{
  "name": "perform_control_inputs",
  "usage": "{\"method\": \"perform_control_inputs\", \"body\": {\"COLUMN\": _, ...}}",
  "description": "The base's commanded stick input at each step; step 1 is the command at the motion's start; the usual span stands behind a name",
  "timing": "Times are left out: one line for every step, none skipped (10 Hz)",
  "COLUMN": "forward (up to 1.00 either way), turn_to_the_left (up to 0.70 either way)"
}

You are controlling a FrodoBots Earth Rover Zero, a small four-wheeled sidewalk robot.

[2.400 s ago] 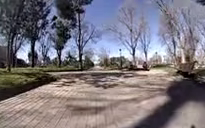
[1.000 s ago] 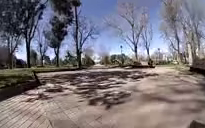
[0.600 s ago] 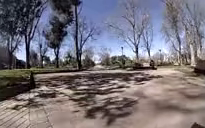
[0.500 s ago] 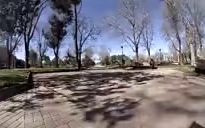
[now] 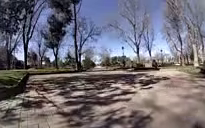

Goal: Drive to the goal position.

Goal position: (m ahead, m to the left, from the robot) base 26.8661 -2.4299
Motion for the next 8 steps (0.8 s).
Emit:
{"method": "perform_control_inputs", "body": {"forward": 1.00, "turn_to_the_left": 0.00}}
{"method": "perform_control_inputs", "body": {"forward": 1.00, "turn_to_the_left": 0.00}}
{"method": "perform_control_inputs", "body": {"forward": 1.00, "turn_to_the_left": 0.00}}
{"method": "perform_control_inputs", "body": {"forward": 1.00, "turn_to_the_left": 0.00}}
{"method": "perform_control_inputs", "body": {"forward": 1.00, "turn_to_the_left": 0.00}}
{"method": "perform_control_inputs", "body": {"forward": 1.00, "turn_to_the_left": 0.00}}
{"method": "perform_control_inputs", "body": {"forward": 1.00, "turn_to_the_left": 0.00}}
{"method": "perform_control_inputs", "body": {"forward": 1.00, "turn_to_the_left": 0.00}}
